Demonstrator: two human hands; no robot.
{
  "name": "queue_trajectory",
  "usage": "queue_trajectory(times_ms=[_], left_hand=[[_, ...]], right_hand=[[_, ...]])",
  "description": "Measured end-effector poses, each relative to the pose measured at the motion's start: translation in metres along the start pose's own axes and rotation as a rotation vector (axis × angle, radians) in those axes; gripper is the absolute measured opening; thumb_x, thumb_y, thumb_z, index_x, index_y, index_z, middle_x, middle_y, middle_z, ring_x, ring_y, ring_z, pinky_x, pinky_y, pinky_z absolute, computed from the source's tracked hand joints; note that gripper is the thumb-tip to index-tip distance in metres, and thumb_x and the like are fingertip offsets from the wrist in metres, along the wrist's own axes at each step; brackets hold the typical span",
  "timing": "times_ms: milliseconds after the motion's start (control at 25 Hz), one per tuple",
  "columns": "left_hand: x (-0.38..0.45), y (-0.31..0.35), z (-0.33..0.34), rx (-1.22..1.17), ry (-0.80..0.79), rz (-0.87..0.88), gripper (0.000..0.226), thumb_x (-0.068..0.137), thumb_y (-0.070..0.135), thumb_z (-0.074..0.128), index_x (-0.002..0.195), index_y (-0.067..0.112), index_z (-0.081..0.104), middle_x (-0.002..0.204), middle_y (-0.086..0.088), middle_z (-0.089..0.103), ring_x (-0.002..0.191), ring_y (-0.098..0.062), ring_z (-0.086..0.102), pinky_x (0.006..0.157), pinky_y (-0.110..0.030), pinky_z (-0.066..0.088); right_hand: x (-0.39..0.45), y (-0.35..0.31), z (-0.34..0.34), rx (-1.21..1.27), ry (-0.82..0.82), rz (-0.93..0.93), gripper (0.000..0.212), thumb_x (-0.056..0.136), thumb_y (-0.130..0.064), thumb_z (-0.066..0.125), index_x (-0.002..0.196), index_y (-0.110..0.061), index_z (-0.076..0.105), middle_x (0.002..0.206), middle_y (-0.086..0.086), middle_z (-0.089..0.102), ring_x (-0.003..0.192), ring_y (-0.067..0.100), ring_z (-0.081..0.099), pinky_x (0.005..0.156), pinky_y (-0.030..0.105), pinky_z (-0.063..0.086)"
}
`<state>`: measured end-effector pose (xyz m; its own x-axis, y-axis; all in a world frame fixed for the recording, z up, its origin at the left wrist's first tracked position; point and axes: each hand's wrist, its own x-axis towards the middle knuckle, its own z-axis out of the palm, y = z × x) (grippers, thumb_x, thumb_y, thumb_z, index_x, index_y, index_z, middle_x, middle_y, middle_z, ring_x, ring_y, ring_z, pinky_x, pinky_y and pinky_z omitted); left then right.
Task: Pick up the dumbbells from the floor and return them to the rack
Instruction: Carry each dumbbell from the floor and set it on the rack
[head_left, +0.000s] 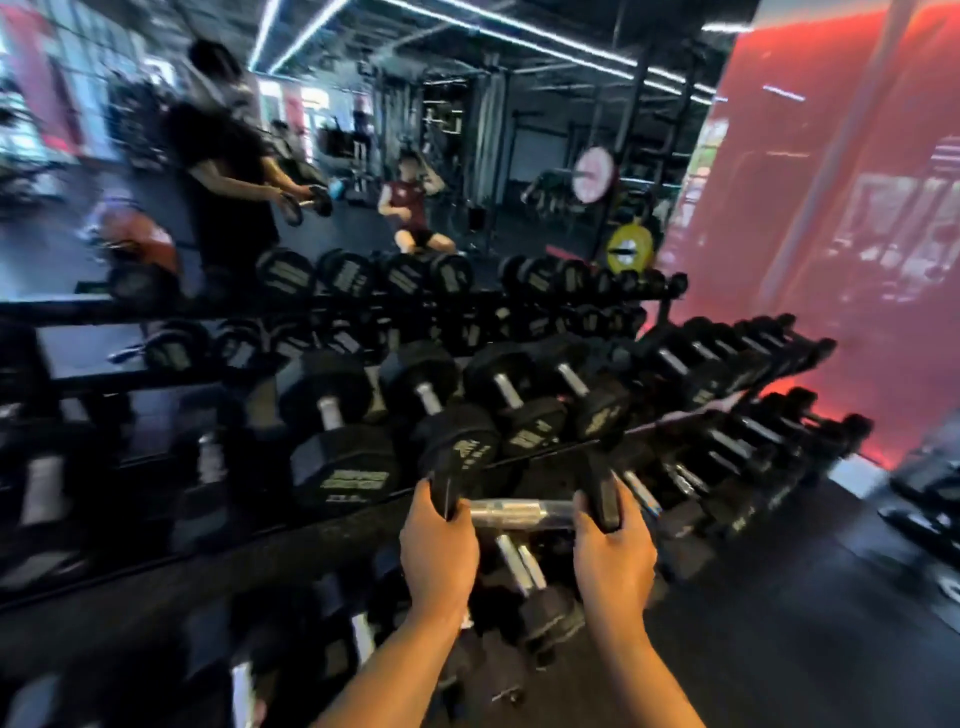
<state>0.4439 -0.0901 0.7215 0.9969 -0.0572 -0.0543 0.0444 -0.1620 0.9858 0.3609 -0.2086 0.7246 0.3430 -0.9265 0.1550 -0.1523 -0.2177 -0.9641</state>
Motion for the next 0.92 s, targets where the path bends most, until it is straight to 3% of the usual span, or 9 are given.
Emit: queue_trajectory(times_ms=[200, 280, 360, 440, 600, 760, 920], left_hand=[[0.089, -0.004, -0.155, -0.008, 0.235, 0.010, 0.015, 0.096, 0.020, 0.061, 0.103, 0.033, 0.059, 0.080, 0.016, 0.061, 0.079, -0.010, 0.061, 0.064, -0.029, 0.041], [0.116, -0.009, -0.207, 0.016, 0.331, 0.001, 0.019, 0.096, 0.020, 0.061, 0.107, 0.035, 0.059, 0.078, 0.016, 0.060, 0.073, -0.005, 0.056, 0.066, -0.028, 0.042], [0.145, -0.016, -0.260, 0.026, 0.442, -0.014, 0.016, 0.096, 0.019, 0.061, 0.106, 0.032, 0.061, 0.078, 0.014, 0.062, 0.068, -0.001, 0.056, 0.056, -0.021, 0.040], [0.173, -0.021, -0.311, 0.035, 0.561, -0.033, 0.015, 0.096, 0.019, 0.062, 0.101, 0.033, 0.059, 0.077, 0.014, 0.061, 0.064, 0.003, 0.053, 0.050, -0.017, 0.034], [0.221, -0.026, -0.395, -0.011, 0.766, -0.067, 0.021, 0.095, 0.021, 0.061, 0.095, 0.041, 0.054, 0.077, 0.015, 0.060, 0.067, 0.002, 0.053, 0.060, -0.029, 0.041], [0.259, -0.033, -0.477, -0.028, 0.999, -0.094, 0.011, 0.093, 0.018, 0.062, 0.096, 0.029, 0.059, 0.080, 0.010, 0.063, 0.067, -0.004, 0.059, 0.055, -0.021, 0.043], [0.278, -0.046, -0.548, -0.054, 1.184, -0.129, 0.013, 0.090, 0.016, 0.060, 0.098, 0.026, 0.062, 0.074, 0.012, 0.062, 0.064, -0.005, 0.062, 0.053, -0.020, 0.041]], right_hand=[[-0.072, -0.055, 0.159, 0.077, -0.208, -0.067, 0.043, 0.092, -0.028, 0.072, 0.135, -0.028, 0.066, 0.115, 0.004, 0.075, 0.112, 0.029, 0.066, 0.085, 0.025, 0.041], [-0.101, -0.071, 0.213, 0.087, -0.301, -0.092, 0.045, 0.092, -0.030, 0.071, 0.136, -0.029, 0.065, 0.117, 0.002, 0.074, 0.115, 0.027, 0.065, 0.088, 0.026, 0.041], [-0.129, -0.087, 0.271, 0.096, -0.403, -0.129, 0.045, 0.092, -0.032, 0.070, 0.137, -0.031, 0.064, 0.118, 0.002, 0.074, 0.116, 0.028, 0.065, 0.095, 0.034, 0.045], [-0.156, -0.103, 0.330, 0.118, -0.507, -0.154, 0.043, 0.093, -0.033, 0.070, 0.135, -0.030, 0.065, 0.112, -0.001, 0.074, 0.115, 0.027, 0.065, 0.092, 0.033, 0.046], [-0.203, -0.140, 0.434, 0.200, -0.714, -0.195, 0.038, 0.093, -0.035, 0.068, 0.130, -0.026, 0.068, 0.102, -0.009, 0.072, 0.106, 0.021, 0.068, 0.090, 0.033, 0.051], [-0.262, -0.177, 0.529, 0.247, -0.886, -0.282, 0.039, 0.093, -0.031, 0.070, 0.130, -0.022, 0.069, 0.110, -0.004, 0.075, 0.104, 0.015, 0.067, 0.087, 0.026, 0.048], [-0.324, -0.202, 0.598, 0.266, -1.050, -0.338, 0.037, 0.092, -0.031, 0.069, 0.129, -0.026, 0.069, 0.111, -0.004, 0.075, 0.107, 0.020, 0.068, 0.096, 0.038, 0.053]])
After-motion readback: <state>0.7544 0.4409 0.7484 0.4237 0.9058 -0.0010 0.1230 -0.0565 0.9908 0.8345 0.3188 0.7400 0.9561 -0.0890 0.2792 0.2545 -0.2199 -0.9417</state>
